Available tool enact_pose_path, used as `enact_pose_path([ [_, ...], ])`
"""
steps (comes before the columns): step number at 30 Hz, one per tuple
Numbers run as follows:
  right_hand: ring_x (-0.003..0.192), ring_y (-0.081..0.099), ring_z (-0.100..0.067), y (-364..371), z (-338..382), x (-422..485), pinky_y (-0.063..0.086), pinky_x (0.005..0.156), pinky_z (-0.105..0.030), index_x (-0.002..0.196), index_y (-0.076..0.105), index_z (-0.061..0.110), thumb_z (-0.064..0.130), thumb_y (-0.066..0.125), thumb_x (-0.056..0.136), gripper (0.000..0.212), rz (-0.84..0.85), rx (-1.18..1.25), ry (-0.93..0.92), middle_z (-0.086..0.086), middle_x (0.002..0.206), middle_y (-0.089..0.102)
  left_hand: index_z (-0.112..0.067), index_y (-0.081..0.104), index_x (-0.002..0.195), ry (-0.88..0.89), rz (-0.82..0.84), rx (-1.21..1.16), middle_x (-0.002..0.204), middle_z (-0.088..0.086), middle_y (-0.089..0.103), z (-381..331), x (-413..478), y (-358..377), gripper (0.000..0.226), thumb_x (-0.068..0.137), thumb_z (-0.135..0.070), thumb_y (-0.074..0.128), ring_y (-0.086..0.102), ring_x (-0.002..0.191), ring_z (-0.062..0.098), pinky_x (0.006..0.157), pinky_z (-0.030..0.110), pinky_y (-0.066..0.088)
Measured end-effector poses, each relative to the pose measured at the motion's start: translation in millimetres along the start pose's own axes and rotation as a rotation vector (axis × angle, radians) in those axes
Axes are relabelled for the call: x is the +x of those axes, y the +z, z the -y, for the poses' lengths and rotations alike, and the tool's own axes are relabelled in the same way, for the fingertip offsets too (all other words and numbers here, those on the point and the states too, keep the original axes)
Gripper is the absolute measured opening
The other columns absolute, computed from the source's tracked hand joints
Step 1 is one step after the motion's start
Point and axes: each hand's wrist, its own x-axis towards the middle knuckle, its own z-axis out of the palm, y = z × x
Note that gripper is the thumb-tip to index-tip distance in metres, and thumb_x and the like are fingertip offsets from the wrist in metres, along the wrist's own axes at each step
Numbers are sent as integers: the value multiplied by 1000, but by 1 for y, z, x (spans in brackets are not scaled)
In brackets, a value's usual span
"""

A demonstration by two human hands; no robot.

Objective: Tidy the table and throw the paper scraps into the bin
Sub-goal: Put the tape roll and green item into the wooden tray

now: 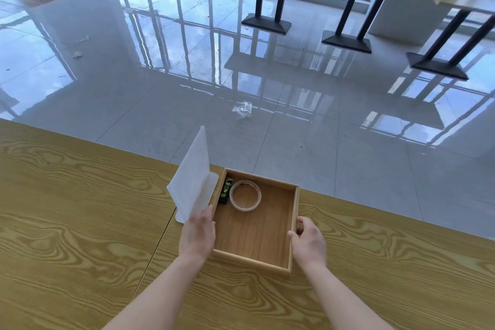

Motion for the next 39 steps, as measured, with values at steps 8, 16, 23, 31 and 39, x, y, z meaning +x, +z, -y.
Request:
enact_pose_path([
  [8, 103, 58, -19, -5, -6, -6, 48, 85, -32, 136, 50, 13, 30, 64, 92, 49, 15, -8, -38, -6, 118, 61, -8, 51, 133, 124, 4, 120, 105, 8, 61, -12, -17, -5, 49, 85, -12, 61, 61, 93, 23, 74, 32, 56],
  [16, 107, 57, -19, -21, -4, -24, 51, 90, -36, 135, 51, 17, 31, 64, 91, 47, 5, -89, -140, -2, 115, 59, -15, 40, 141, 262, 81, 274, 114, 3, 54, -39, -35, -6, 53, 91, -29, 52, 53, 97, 19, 84, 32, 49],
  [23, 123, 48, -23, -43, -17, -47, 45, 100, -36, 141, 44, 19, 38, 60, 93, 54, 41, -174, -195, -4, 135, 52, -17, 33, 146, 343, 89, 332, 125, 6, 52, -57, -58, -8, 60, 91, -35, 48, 51, 110, 22, 93, 35, 45],
  [31, 123, 41, -23, -68, -42, -92, 40, 104, -35, 146, 36, 21, 45, 55, 94, 60, 21, -278, -214, -1, 139, 46, -18, 24, 150, 453, 106, 346, 151, 14, 36, -86, -94, -7, 67, 92, -40, 50, 30, 141, 28, 115, 50, 28],
  [39, 123, 40, -24, -94, -83, -146, 41, 102, -37, 145, 35, 23, 48, 54, 92, 61, -36, -268, -110, -1, 137, 46, -18, 27, 148, 624, 134, 333, 146, 12, 41, -120, -142, 4, 67, 91, -42, 50, 33, 138, 29, 114, 50, 28],
])
